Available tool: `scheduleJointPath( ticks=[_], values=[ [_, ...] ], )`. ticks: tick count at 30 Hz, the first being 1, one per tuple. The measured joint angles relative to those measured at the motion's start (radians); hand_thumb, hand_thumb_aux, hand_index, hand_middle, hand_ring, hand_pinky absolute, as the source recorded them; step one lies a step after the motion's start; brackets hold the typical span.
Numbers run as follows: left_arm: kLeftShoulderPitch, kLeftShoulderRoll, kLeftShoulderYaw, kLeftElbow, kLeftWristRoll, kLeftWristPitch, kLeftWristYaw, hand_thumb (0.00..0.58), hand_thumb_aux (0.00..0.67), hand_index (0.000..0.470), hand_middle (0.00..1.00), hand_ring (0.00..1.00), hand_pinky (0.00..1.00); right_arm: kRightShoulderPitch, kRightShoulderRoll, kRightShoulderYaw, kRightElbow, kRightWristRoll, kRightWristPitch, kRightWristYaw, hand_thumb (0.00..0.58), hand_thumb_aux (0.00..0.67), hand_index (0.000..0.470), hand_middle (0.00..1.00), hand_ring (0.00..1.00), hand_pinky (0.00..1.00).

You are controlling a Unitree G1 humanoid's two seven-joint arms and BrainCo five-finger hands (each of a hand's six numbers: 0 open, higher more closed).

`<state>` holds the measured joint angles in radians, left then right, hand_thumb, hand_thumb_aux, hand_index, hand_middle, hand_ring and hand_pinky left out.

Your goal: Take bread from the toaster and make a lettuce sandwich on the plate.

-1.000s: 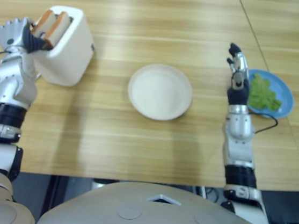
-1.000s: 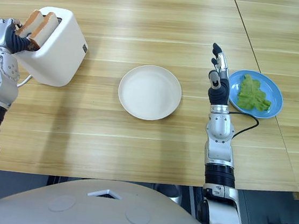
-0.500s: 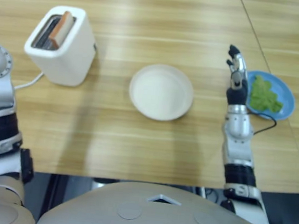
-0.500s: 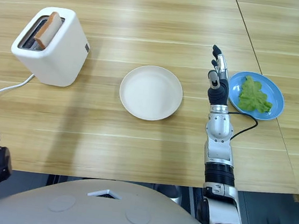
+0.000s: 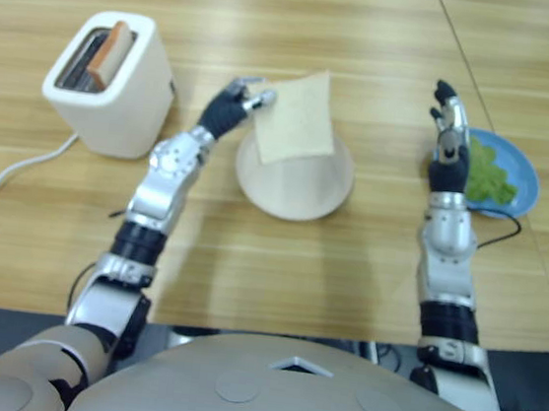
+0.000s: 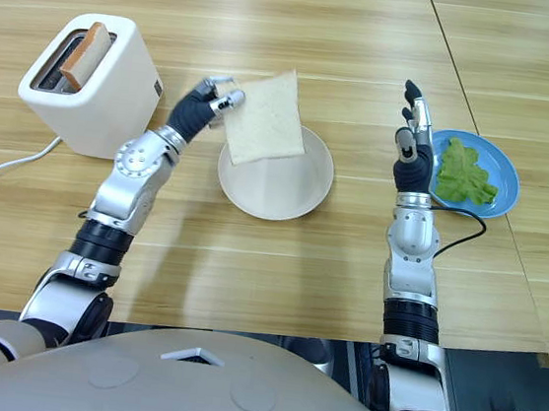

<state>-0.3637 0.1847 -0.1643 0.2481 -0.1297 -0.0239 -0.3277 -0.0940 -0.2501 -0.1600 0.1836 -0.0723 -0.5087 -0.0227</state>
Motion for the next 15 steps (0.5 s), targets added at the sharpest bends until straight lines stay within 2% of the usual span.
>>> scheduleJointPath(
  ticks=[4,12,13,14,15],
  values=[
    [-0.012,0.000,-0.054,0.108,0.101,-0.040,-0.008,0.580,0.670,0.460,1.00,1.00,1.00,0.007,-0.006,-0.002,-0.014,0.004,0.010,0.010,0.000,0.000,0.000,0.00,0.00,0.00],
    [-0.094,-0.007,-0.092,0.272,0.271,-0.102,0.082,0.580,0.670,0.460,1.00,1.00,1.00,0.039,-0.023,-0.003,-0.049,0.004,0.023,0.026,0.000,0.000,0.000,0.00,0.00,0.00],
    [-0.097,-0.009,-0.103,0.288,0.289,-0.107,0.084,0.523,0.460,0.316,0.69,0.69,0.69,0.041,-0.028,-0.002,-0.050,0.004,0.026,0.030,0.000,0.000,0.000,0.00,0.00,0.00],
    [-0.098,-0.009,-0.115,0.297,0.305,-0.109,0.087,0.000,0.000,0.000,0.00,0.00,0.00,0.042,-0.031,-0.003,-0.053,0.004,0.028,0.033,0.000,0.000,0.000,0.00,0.00,0.00],
    [-0.099,-0.009,-0.132,0.307,0.334,-0.110,0.097,0.000,0.000,0.000,0.00,0.00,0.00,0.045,-0.038,-0.002,-0.062,0.002,0.031,0.039,0.000,0.000,0.000,0.00,0.00,0.00]
  ],
)
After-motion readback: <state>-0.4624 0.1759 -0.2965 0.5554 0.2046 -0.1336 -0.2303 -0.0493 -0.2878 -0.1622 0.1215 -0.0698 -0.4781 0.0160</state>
